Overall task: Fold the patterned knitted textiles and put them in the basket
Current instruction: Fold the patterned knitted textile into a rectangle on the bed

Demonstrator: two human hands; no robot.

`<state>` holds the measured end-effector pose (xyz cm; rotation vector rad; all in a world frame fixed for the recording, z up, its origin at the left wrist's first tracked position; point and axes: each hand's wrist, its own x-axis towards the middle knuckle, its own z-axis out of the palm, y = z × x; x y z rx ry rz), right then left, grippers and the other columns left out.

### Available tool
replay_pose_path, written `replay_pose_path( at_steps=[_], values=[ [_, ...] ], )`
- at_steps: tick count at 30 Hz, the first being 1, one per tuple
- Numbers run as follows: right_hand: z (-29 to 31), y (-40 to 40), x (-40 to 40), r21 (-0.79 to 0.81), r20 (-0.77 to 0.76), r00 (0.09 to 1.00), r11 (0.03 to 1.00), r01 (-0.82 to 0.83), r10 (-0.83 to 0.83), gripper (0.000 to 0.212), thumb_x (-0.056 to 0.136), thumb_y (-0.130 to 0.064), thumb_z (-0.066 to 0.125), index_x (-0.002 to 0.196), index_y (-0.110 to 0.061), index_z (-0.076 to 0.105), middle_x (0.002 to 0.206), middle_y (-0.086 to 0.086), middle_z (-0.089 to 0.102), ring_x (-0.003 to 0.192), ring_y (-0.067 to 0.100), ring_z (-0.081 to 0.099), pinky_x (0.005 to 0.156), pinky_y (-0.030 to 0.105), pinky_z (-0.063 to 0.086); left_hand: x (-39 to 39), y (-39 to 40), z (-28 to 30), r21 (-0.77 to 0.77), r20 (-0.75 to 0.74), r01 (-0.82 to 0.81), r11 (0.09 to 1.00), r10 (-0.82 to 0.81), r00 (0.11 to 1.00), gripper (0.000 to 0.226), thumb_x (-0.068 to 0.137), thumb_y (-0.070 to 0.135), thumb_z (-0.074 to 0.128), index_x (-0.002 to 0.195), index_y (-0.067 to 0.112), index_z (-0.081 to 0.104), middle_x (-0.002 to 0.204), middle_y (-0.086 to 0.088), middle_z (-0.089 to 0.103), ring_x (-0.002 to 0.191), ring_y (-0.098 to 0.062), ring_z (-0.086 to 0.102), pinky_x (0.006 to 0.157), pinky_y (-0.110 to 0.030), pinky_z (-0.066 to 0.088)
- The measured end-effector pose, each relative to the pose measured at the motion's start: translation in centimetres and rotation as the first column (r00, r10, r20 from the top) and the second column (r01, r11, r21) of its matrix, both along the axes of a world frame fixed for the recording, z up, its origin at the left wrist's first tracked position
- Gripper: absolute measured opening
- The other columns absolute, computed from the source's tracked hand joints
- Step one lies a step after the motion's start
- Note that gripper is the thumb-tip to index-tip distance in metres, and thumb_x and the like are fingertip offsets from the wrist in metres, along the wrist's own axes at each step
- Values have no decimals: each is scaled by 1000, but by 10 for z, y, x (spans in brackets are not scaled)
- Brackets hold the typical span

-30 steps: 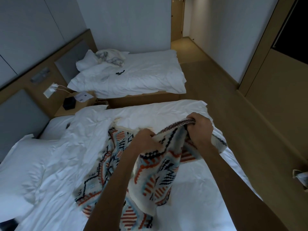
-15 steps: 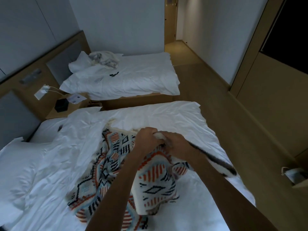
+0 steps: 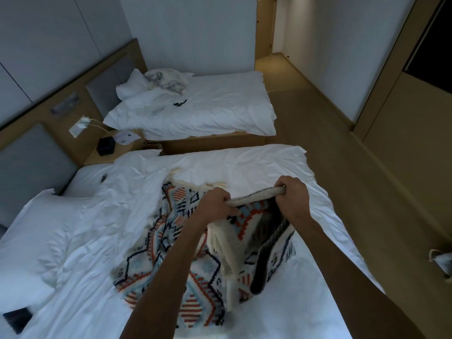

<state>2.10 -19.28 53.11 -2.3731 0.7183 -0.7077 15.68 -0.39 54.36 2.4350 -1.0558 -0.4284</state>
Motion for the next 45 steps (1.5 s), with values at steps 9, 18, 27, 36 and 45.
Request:
replay_pose_path(
  at_steps=[9,18,27,36,45],
  values=[
    [11,-10,-3,64,165,982,995,78,-88,30,66,15,51,66,-15,55,68,-2,57,66,16,52,59,10,34,11,15,-5,-69,-47,55,996,-58,997,33,83,26,72,61,3,64,55,-2,50,51,-12,46,51,-28,31],
    [0,-2,-5,64,147,987,996,57,-66,34,62,21,52,74,-8,63,79,5,63,76,20,56,69,25,39,10,13,6,-311,22,-126,942,140,990,23,77,20,80,69,18,59,61,10,53,56,-3,47,54,-21,37],
    [-5,-12,-5,42,70,987,989,144,-147,35,72,13,56,93,-10,73,96,6,71,94,25,64,83,26,47,16,20,11,-469,-28,-142,871,146,989,40,76,22,84,51,31,53,48,12,49,47,-3,46,48,-19,34],
    [-4,13,7,132,60,970,965,226,-236,41,78,7,48,103,-16,71,97,5,73,92,27,66,81,37,54,28,37,17,-509,-17,-189,840,210,978,54,71,31,87,52,6,43,49,-2,38,48,-11,34,47,-29,28],
    [6,39,30,18,69,991,994,111,-112,36,80,3,61,110,-13,70,108,5,69,100,23,64,82,26,44,51,86,20,-578,109,-204,790,323,940,17,88,2,66,98,7,78,98,-8,76,91,-18,70,86,-8,46]
  ],
)
